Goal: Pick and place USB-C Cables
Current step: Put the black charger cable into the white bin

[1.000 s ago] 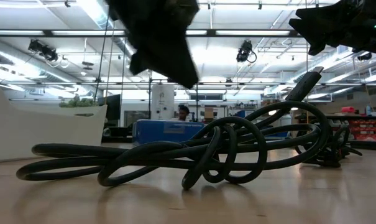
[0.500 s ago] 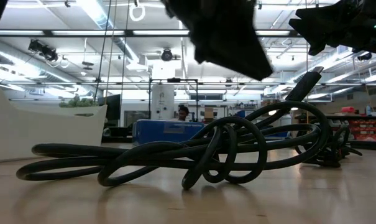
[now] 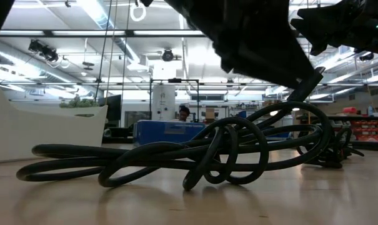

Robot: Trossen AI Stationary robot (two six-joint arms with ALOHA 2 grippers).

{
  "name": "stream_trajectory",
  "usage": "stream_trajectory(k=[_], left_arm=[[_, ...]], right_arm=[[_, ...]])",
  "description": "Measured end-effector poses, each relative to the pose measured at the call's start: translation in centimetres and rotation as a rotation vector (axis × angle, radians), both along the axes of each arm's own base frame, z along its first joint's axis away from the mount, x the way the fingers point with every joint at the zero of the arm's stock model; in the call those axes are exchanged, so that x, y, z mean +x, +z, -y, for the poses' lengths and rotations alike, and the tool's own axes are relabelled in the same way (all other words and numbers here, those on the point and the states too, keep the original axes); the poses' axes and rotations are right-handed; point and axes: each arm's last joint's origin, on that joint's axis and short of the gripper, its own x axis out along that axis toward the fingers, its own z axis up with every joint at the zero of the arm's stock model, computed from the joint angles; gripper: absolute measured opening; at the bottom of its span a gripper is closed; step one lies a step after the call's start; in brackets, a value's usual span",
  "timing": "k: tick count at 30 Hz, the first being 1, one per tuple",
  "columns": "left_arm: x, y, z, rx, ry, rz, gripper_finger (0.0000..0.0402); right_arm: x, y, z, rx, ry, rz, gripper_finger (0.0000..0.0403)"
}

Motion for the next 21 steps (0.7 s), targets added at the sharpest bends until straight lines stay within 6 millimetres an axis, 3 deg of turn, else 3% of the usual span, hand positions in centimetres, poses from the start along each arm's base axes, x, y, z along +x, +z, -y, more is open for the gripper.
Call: stream_trajectory(k=[11,21], left_arm=[[1.1,-3.4,0.7,0.003,-0.059,0.015,0.0223],[1.8,-4.6,-0.2,0.046,-0.037,0.036,0.0209]], right_arm=[[0.1,-0.1,0.0,0.0,0.0,-0.006,0.0169],[0.1,-0.1,0.0,0.0,0.0,-0.006,0.0169]])
